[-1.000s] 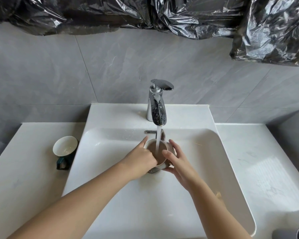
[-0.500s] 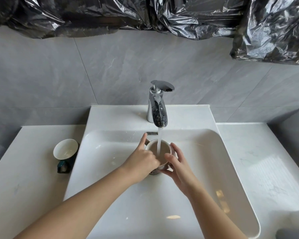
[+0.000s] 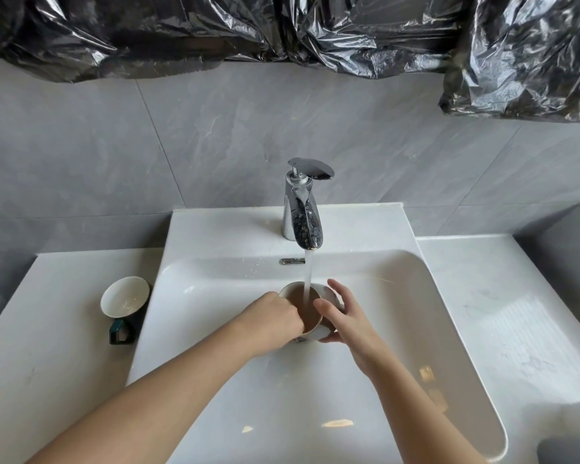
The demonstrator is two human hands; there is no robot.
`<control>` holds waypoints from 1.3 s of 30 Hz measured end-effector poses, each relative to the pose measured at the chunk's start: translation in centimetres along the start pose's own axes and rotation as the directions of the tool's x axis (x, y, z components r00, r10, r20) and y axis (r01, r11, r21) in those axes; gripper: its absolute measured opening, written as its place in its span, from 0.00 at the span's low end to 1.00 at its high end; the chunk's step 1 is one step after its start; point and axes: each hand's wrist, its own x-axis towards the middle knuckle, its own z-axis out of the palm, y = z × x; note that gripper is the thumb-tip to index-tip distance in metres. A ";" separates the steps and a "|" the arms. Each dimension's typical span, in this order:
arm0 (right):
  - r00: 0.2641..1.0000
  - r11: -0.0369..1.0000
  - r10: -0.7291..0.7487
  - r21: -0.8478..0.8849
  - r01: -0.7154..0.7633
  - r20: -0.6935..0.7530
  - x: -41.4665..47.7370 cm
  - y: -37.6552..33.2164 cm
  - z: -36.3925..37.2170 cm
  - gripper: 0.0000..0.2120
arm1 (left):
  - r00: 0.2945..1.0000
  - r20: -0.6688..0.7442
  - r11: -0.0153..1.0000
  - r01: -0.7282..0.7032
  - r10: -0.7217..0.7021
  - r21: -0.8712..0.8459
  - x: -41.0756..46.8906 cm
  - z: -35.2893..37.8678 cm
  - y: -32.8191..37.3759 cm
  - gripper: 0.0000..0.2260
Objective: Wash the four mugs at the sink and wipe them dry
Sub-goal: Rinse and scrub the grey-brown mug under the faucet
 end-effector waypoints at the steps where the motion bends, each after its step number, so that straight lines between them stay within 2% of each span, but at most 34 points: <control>1: 1.000 1.000 -0.001 0.016 0.001 0.008 -0.2 0.3 0.1 0.47 | 1.000 0.018 1.000 0.017 -0.017 -0.013 -0.1 0.0 0.1 0.14; 3: 1.000 0.992 -0.005 0.130 0.003 0.020 -0.2 1.2 0.4 0.44 | 1.000 0.006 0.997 0.028 -0.028 -0.066 -0.3 -0.5 1.1 0.10; 6: 1.000 0.939 0.011 0.343 -0.002 -0.024 0.0 1.6 0.6 0.32 | 0.984 -0.180 0.982 -0.020 -0.015 -0.190 -0.5 0.1 2.2 0.10; 8: 1.000 0.964 0.006 0.266 0.002 -0.030 0.3 0.9 0.2 0.30 | 0.986 -0.165 0.987 -0.022 -0.005 -0.158 -0.4 0.7 1.8 0.07; 10: 1.000 0.994 -0.011 0.107 0.011 -0.002 0.7 -0.1 -0.1 0.30 | 0.998 -0.053 1.000 0.018 -0.018 -0.013 -0.1 0.6 1.0 0.03; 12: 1.000 0.999 -0.031 0.036 0.030 0.006 1.0 -0.7 -0.2 0.31 | 0.996 0.001 0.995 0.088 -0.088 0.053 0.0 0.3 0.6 0.11; 14: 0.998 0.990 -0.053 0.131 0.055 -0.015 0.9 -0.4 0.3 0.33 | 0.987 -0.052 0.988 0.152 -0.153 -0.022 0.1 -0.3 0.9 0.14; 16: 0.998 0.964 -0.053 0.260 0.060 -0.034 0.8 0.5 1.1 0.34 | 0.958 -0.125 0.951 0.227 -0.256 -0.208 -0.1 -1.4 1.8 0.13; 18: 0.997 0.953 -0.044 0.298 0.058 -0.056 0.8 1.0 1.5 0.33 | 0.941 -0.108 0.903 0.270 -0.321 -0.334 -0.5 -2.1 2.8 0.12; 20: 0.997 0.972 -0.040 0.230 0.053 -0.059 0.8 0.6 1.0 0.32 | 0.956 -0.031 0.876 0.253 -0.291 -0.410 -1.0 -2.4 3.1 0.14; 22: 0.999 0.992 -0.044 0.117 0.046 -0.020 0.8 -0.1 0.2 0.30 | 0.986 0.003 0.885 0.153 -0.168 -0.439 -1.7 -2.2 2.4 0.22; 24: 0.999 0.998 -0.043 0.035 0.042 0.026 0.7 -0.5 -0.1 0.29 | 0.998 -0.061 0.977 0.012 -0.025 -0.211 -2.0 -1.4 0.9 0.25; 26: 0.998 0.999 -0.038 0.020 0.037 0.045 0.8 -0.5 0.3 0.31 | 0.998 -0.049 0.999 0.031 -0.030 0.024 -1.5 -1.1 0.2 0.22; 29: 0.999 0.999 -0.034 0.005 0.034 0.027 1.0 0.1 0.6 0.38 | 0.996 -0.079 0.995 0.051 -0.044 0.090 -0.8 -0.5 0.4 0.17; 33: 0.997 0.997 -0.049 0.058 0.045 0.067 0.7 1.5 0.5 0.46 | 0.993 -0.099 0.995 0.061 -0.069 -0.081 -1.0 -0.6 1.2 0.16; 35: 0.997 0.990 -0.062 0.133 0.055 0.049 1.1 1.9 0.3 0.42 | 0.986 -0.099 0.977 0.118 -0.137 -0.176 -0.9 -0.6 2.0 0.16; 36: 0.997 0.985 -0.070 0.157 0.065 0.027 1.3 1.9 0.2 0.40 | 0.977 -0.154 0.974 0.115 -0.146 -0.194 -0.6 -0.4 2.4 0.17; 39: 0.998 0.986 -0.068 0.149 0.069 -0.010 1.4 1.9 -0.1 0.38 | 0.975 -0.132 0.957 0.142 -0.180 -0.252 -0.1 0.6 3.0 0.16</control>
